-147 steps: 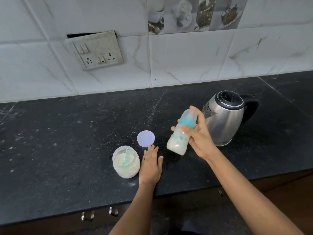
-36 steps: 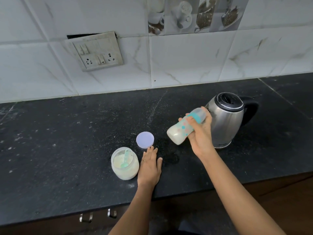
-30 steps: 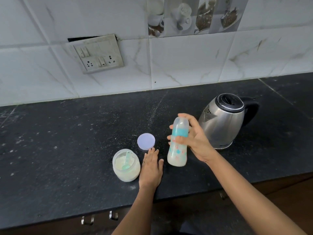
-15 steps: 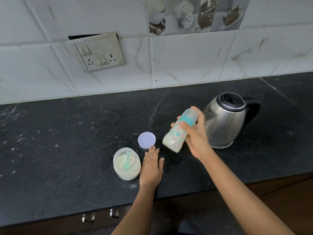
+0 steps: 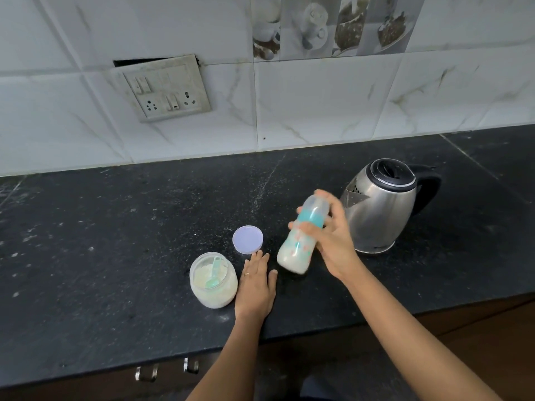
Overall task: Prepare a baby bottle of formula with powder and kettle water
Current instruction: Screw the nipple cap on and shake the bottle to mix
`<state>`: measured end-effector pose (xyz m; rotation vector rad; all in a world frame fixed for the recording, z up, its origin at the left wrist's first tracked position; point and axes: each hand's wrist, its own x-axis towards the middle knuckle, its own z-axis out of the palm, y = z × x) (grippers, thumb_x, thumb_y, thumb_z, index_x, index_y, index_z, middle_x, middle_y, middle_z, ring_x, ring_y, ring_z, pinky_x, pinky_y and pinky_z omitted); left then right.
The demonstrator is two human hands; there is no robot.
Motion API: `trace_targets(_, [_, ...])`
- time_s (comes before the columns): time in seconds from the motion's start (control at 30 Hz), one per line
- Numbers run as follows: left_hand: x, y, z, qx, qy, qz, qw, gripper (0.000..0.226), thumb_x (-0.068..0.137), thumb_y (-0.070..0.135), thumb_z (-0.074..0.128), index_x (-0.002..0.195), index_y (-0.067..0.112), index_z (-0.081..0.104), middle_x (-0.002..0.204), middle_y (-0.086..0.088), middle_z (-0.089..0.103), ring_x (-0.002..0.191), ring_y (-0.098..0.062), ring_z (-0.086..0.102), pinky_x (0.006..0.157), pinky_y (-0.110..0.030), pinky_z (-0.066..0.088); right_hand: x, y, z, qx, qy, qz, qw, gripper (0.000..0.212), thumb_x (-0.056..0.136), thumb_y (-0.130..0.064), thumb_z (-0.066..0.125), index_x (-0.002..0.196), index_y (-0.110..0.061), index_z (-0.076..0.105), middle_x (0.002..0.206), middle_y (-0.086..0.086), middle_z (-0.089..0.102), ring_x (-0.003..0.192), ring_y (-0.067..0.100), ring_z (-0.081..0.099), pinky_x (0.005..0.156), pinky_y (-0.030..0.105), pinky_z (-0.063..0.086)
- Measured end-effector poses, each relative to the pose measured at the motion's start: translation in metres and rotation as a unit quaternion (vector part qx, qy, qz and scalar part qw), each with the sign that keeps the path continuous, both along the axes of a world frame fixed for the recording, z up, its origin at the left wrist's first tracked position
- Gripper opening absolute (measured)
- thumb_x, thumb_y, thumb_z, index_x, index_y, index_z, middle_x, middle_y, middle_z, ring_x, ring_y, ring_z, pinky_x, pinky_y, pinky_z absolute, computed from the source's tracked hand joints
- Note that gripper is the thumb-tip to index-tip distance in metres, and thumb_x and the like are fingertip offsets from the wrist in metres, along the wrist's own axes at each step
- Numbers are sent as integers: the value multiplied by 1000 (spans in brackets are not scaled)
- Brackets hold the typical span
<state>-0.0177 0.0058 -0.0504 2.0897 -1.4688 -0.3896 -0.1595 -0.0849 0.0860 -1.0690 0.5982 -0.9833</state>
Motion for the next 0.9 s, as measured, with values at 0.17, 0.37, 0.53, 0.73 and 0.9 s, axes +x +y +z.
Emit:
trace_targets(0.17, [0,1,2,7,0,-1,1000,49,103,32,35,149,16,30,160,0,21,149,-12,11,121,-25,1,2,-2,-2,20,-8,2,1000,69,79,3,72,133,-26,40,113,18,58,97,36,66,83,48,56])
trace_targets(0.37, [-2,0,3,1,1,7,1000,48,103,32,35,149,16,31,159,-1,23,149,-12,12,120,-24,0,8,-8,8,57,-40,-46,996,69,75,-1,75,131,-28,45,118,20,53,101,40,60,88,53,54])
trace_targets(0.53, [0,2,2,8,-1,-3,1000,50,103,31,37,150,16,29,160,-1,22,149,-13,11,121,-27,2,5,2,0,-51,75,70,993,73,66,-8,82,128,-27,49,117,18,60,107,48,58,91,60,50])
trace_targets(0.73, [-2,0,4,-2,-6,7,1000,48,103,32,36,148,16,32,159,-2,25,148,-12,13,119,-23,-1,18,-3,3,115,-88,-78,986,59,87,1,65,133,-26,41,108,16,56,91,36,65,83,51,56])
trace_targets(0.9, [-1,1,4,2,-4,0,1000,51,103,31,35,150,16,27,160,-1,22,149,-12,12,121,-26,1,12,1,2,3,19,32,999,71,71,3,76,131,-23,48,108,14,62,92,35,65,82,50,56])
